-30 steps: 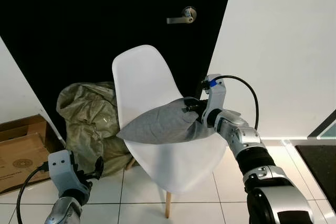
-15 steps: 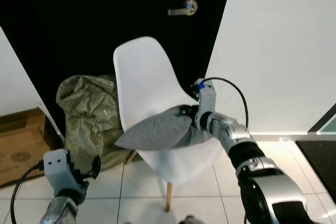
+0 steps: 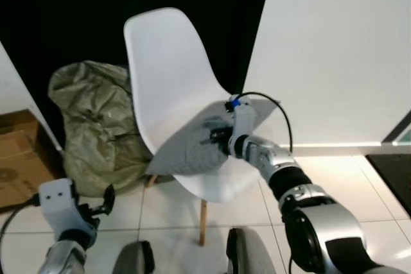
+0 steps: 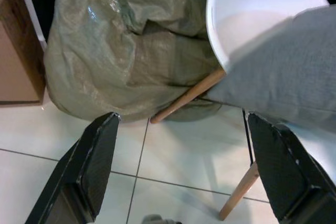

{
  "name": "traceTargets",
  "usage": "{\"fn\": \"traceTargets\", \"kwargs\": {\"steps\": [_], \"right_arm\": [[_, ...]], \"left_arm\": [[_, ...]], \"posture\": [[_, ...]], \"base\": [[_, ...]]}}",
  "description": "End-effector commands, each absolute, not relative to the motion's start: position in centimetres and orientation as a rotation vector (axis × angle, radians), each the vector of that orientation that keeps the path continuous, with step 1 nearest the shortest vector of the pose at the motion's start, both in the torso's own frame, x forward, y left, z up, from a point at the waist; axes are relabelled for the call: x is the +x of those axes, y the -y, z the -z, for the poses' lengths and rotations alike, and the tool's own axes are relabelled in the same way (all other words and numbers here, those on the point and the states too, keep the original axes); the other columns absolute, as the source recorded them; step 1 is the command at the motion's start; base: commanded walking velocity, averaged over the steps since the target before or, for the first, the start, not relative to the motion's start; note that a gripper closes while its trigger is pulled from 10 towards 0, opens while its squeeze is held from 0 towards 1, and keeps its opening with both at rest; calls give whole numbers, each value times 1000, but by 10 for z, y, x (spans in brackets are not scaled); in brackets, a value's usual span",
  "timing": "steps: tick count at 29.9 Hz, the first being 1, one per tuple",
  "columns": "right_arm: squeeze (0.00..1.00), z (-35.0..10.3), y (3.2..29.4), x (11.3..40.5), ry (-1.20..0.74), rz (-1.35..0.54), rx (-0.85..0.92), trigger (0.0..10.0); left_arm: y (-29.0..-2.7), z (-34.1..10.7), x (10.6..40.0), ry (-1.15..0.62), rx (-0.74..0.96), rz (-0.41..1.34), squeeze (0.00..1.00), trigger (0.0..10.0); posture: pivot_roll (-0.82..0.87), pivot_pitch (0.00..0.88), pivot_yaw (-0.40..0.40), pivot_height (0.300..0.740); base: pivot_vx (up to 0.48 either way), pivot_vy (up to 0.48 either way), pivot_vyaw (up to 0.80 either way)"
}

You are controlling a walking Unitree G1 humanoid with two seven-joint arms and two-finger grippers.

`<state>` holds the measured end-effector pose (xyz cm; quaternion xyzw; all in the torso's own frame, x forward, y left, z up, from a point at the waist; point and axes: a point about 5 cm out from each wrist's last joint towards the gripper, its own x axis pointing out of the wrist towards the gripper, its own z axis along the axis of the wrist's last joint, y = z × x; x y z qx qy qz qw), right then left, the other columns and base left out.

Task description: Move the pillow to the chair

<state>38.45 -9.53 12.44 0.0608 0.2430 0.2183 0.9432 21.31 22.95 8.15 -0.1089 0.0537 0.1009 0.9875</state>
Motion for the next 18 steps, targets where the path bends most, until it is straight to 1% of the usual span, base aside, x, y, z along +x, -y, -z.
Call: {"fn": "traceTargets", "kwargs": {"steps": [1, 3, 6, 7, 9, 11, 13, 14, 15, 16, 18], "right_arm": [[0, -115, 92, 380, -544, -450, 114, 10000], [0, -101, 90, 373, -644, -441, 99, 10000], [0, -101, 90, 373, -644, -441, 99, 10000], [0, -96, 87, 369, -684, -439, 111, 10000], [0, -96, 87, 369, -684, -439, 111, 10000], [0, -104, 66, 371, -636, -508, 141, 10000], [0, -104, 66, 371, -636, -508, 141, 10000], [0, -112, 56, 373, -597, -548, 142, 10000], [0, -112, 56, 373, -597, -548, 142, 10000], [1000, -122, 50, 377, -550, -569, 138, 10000], [1000, -123, 52, 378, -546, -559, 133, 10000]], "left_arm": [[-229, -82, 211, -114, -228, -209, 0, 10000], [-227, -88, 208, -106, -224, -210, 0, 10000], [-227, -88, 208, -106, -224, -210, 0, 10000], [-226, -91, 208, -102, -224, -211, 0, 10000], [-226, -91, 208, -102, -224, -211, 0, 10000], [-225, -99, 207, -86, -225, -215, 0, 10000], [-225, -99, 207, -86, -225, -215, 0, 10000], [-224, -101, 208, -80, -226, -217, 0, 10000], [-224, -101, 208, -80, -226, -217, 0, 10000], [-222, -102, 208, -77, -230, -223, 0, 10000], [-221, -102, 208, -78, -229, -224, 0, 10000]], "posture": [[-3, 153, -83, 554], [5, 183, -87, 544], [5, 183, -87, 544], [7, 192, -90, 539], [7, 192, -90, 539], [10, 209, -104, 534], [10, 209, -104, 534], [9, 208, -111, 534], [9, 208, -111, 534], [7, 197, -122, 534], [5, 195, -123, 534]], "base": [[0, 0, 0], [0, 0, 0], [0, 0, 0], [0, 0, 0], [0, 0, 0], [0, 0, 0], [0, 0, 0], [0, 0, 0], [0, 0, 0], [0, 0, 0], [0, 0, 0]]}}
